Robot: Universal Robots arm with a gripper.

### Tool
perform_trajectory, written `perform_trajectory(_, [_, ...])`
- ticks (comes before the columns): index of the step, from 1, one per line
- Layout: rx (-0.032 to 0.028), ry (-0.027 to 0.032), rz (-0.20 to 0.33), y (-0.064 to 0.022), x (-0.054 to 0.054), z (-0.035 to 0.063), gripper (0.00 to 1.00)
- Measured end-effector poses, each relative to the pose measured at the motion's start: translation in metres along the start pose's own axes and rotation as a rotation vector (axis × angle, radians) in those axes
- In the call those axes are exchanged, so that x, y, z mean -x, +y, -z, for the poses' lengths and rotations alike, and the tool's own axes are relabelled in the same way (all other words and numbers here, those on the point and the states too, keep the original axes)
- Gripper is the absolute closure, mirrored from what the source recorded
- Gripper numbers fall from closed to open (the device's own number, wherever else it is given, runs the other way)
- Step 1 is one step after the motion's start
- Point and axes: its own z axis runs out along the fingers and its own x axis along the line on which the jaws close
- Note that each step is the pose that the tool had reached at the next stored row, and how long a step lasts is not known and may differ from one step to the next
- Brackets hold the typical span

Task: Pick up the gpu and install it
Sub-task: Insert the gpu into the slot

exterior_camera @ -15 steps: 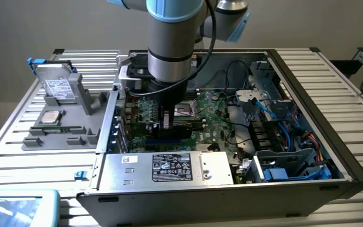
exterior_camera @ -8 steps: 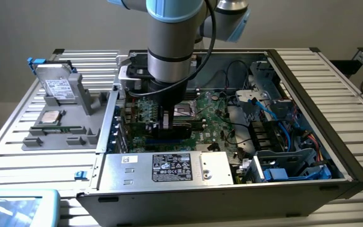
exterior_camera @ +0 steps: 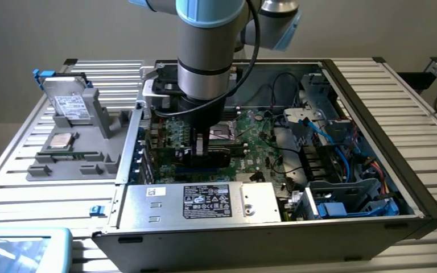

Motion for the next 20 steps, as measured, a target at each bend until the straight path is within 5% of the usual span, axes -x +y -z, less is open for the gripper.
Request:
perform_trajectory(14, [-0.0003,0.0005,0.000,-0.0001,0.0002,-0.0018,0.71])
perform_trajectory(20, [-0.0040,0.0097,-0.001,0.0003,0.0026,-0.0016,0.71])
